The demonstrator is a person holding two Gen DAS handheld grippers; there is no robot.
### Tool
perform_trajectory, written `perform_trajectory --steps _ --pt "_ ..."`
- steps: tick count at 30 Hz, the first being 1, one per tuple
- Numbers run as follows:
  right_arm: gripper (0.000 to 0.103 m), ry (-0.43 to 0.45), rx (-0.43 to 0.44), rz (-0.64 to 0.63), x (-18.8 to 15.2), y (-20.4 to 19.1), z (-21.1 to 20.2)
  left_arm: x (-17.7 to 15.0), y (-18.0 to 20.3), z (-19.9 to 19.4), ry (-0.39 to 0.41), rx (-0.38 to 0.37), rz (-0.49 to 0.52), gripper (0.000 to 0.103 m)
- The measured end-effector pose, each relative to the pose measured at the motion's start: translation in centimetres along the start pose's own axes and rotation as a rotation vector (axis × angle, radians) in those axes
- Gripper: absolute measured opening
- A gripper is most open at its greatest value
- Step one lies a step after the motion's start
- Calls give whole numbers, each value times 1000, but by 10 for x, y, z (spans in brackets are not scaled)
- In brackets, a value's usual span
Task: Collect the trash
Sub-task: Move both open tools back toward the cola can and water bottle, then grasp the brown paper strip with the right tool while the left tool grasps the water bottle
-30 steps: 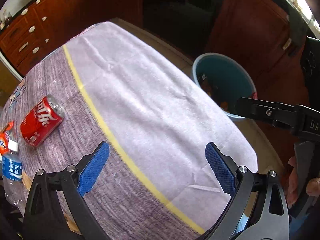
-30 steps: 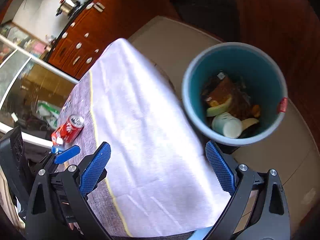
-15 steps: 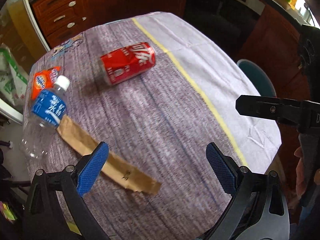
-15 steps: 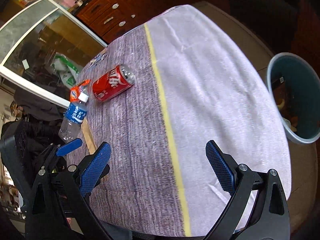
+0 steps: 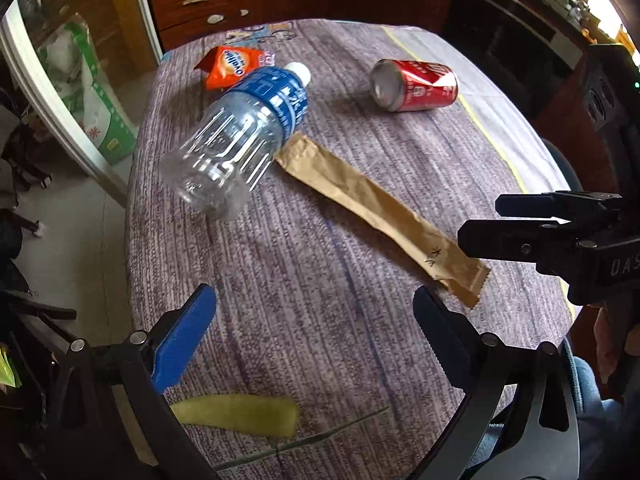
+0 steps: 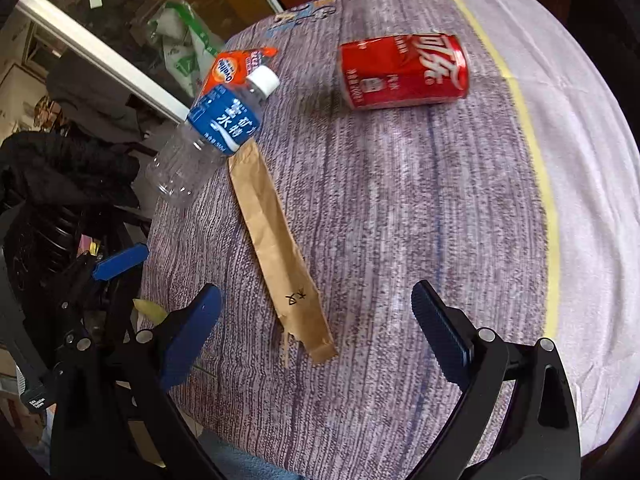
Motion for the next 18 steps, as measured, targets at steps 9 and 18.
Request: perform_trajectory --steps 9,18 --pt "90 -13 -90 -145 15 -42 35 -6 -37 9 -7 -21 -65 99" --pt "49 -1 -221 -277 21 -67 61 -1 -65 2 7 9 -71 99"
Point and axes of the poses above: each gripper's, at about its wrist camera, not at the fingertips, and z roughly the way its jaws point, y to its right, x to its top, the point moved 1 cm from there along z, roughly the way its jaws point, and after that the axes turned 5 degrees about -y, right-handed, at the moved point
